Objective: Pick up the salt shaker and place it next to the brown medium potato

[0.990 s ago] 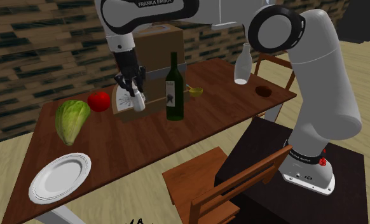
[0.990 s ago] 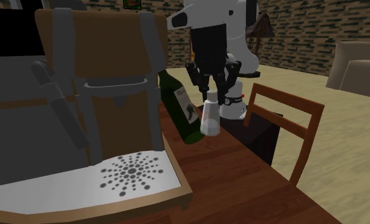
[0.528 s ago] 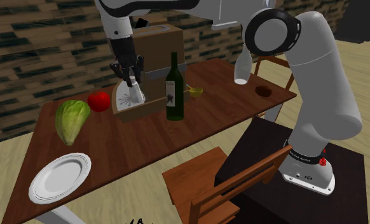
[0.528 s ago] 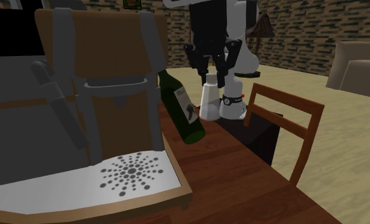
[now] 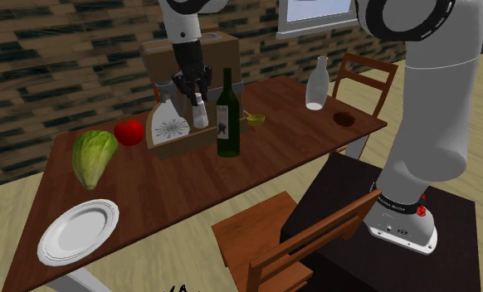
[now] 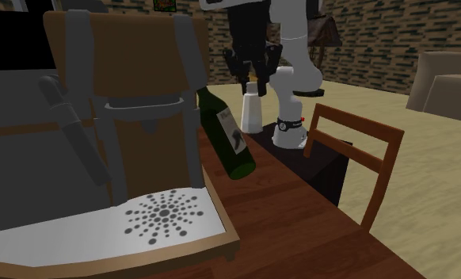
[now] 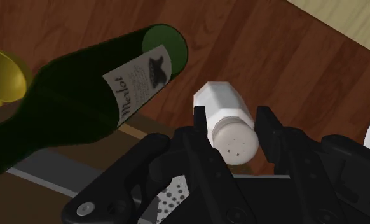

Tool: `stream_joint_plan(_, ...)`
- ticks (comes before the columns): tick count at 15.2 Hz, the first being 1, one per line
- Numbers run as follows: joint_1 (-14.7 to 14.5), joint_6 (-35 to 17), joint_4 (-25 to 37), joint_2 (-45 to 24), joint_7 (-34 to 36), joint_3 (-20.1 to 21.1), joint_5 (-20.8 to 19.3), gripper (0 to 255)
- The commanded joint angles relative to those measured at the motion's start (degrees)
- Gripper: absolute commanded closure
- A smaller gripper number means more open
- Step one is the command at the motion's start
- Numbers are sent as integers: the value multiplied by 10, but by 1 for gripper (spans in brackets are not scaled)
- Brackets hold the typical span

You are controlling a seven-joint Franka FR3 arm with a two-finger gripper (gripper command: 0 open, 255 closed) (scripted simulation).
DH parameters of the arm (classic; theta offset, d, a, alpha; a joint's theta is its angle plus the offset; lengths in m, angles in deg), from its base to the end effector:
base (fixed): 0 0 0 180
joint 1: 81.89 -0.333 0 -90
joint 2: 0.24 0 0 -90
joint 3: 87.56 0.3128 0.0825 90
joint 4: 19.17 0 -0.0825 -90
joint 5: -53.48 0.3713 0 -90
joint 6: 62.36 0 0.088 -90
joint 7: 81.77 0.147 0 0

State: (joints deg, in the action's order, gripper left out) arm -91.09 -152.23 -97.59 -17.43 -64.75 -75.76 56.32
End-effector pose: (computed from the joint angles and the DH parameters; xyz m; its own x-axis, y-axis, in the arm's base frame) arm 0.5825 0.2145 0.5022 0.9904 0.0654 -0.1219 0.0562 -0.9954 -0.0773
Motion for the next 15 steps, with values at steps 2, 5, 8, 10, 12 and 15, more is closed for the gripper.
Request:
stream_joint_plan(2, 24, -26, -102, 73, -32, -8, 13, 255)
stream_joint_plan(5, 43, -40, -178, 133, -65, -20, 22, 255)
stream_joint_plan(8, 59, -49, -243, 188, -98, -35, 28, 255)
stream_joint_plan(10, 70, -51, -282, 223, -120, -47, 29, 255)
stream_joint_plan(12, 79, -53, -318, 255, -143, -59, 29, 255)
stream_joint_plan(15, 93, -52, -366, 301, -177, -79, 25, 255)
